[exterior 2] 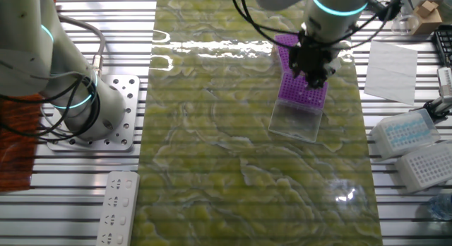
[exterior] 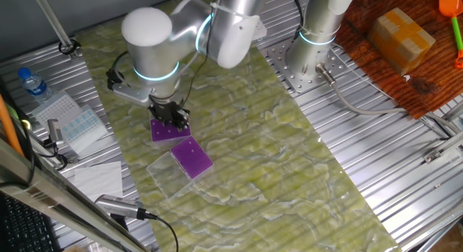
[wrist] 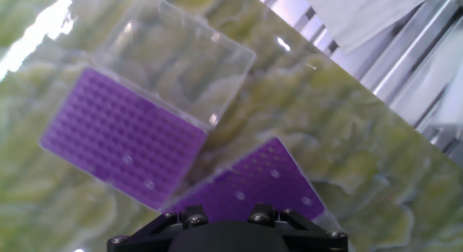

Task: Transfer all small pipette tips from one holder to another

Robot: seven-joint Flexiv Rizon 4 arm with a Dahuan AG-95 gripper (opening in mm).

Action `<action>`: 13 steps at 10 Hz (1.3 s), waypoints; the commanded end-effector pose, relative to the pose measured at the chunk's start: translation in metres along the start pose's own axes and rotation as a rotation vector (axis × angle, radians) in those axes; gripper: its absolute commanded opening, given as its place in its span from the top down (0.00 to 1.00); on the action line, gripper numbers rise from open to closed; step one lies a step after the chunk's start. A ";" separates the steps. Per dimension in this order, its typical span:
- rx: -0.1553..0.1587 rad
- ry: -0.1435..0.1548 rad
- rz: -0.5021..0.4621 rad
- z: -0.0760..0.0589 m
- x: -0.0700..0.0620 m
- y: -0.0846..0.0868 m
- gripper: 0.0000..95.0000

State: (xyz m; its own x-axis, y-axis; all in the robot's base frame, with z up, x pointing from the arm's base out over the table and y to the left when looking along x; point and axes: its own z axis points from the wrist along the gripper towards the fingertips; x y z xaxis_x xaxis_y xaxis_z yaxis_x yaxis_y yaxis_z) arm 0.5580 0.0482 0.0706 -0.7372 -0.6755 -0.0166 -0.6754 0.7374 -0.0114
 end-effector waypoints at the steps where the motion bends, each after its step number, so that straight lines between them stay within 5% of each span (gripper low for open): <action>1: 0.007 -0.006 -0.020 0.006 0.006 -0.006 0.60; 2: 0.008 -0.011 -0.024 0.009 0.008 -0.007 0.80; 9: 0.010 -0.026 -0.020 0.019 0.010 -0.007 0.80; 10: 0.009 -0.032 -0.021 0.020 0.010 -0.007 1.00; 13: 0.010 -0.037 -0.020 0.021 0.010 -0.007 1.00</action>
State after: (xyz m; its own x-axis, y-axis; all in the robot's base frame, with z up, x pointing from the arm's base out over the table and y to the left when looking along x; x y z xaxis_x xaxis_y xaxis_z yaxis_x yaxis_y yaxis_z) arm 0.5564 0.0360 0.0515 -0.7226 -0.6894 -0.0518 -0.6893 0.7242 -0.0222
